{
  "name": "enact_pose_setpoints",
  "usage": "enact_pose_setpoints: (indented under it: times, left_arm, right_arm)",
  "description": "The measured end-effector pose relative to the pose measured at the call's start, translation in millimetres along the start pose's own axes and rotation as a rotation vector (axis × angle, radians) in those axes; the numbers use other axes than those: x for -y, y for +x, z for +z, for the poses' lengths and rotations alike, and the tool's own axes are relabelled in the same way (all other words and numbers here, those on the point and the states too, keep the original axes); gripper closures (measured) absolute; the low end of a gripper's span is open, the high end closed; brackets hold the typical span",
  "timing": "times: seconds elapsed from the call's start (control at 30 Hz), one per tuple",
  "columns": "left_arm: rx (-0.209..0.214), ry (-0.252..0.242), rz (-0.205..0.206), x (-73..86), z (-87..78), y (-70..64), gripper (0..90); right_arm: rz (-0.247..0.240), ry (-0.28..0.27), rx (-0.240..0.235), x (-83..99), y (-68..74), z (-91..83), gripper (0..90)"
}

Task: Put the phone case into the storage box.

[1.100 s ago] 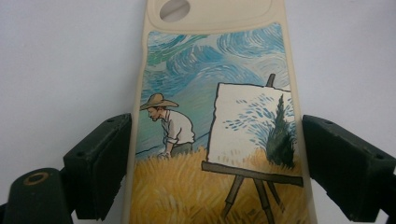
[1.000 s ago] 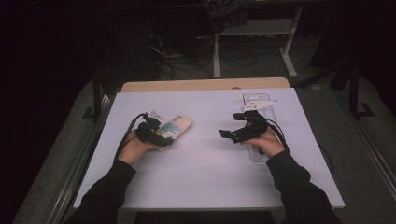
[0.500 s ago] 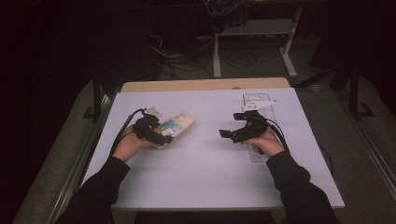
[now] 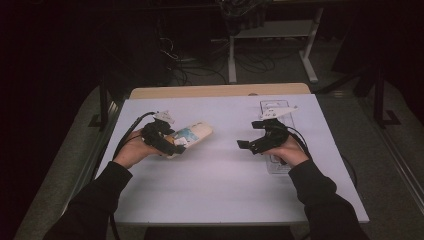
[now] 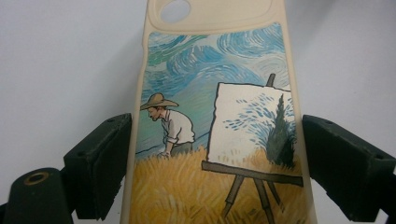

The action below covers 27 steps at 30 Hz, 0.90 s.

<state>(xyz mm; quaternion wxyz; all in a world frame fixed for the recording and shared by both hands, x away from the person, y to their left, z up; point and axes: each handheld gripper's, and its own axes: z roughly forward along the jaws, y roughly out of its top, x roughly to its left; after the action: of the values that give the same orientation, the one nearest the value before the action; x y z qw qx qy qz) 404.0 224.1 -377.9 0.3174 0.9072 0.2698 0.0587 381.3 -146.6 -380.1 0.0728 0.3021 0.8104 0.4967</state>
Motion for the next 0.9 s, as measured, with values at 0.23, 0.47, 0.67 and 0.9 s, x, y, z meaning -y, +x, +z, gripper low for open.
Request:
enact_pose_setpoints:
  times: [0.23, 0.47, 0.67, 0.9]
  left_arm:
    - [0.036, -0.016, 0.046, -7.7, -6.0, -6.6, 11.6]
    - [0.106, -0.039, 0.113, -11.7, -11.6, -10.8, 11.5]
    - [0.132, -0.023, 0.17, -16.6, -17.1, -15.7, 11.5]
    - [0.181, -0.03, 0.199, -21.6, -22.0, -21.1, 11.4]
  right_arm:
    - [-0.023, 0.025, -0.011, -6.2, -1.5, -8.7, 0.0]
    - [-0.043, 0.046, -0.035, -12.9, -2.7, -16.9, 0.0]
    - [-0.064, 0.082, -0.07, -18.6, -2.2, -19.6, 0.0]
    - [-0.102, 0.131, -0.108, -26.8, 0.1, -20.2, 0.0]
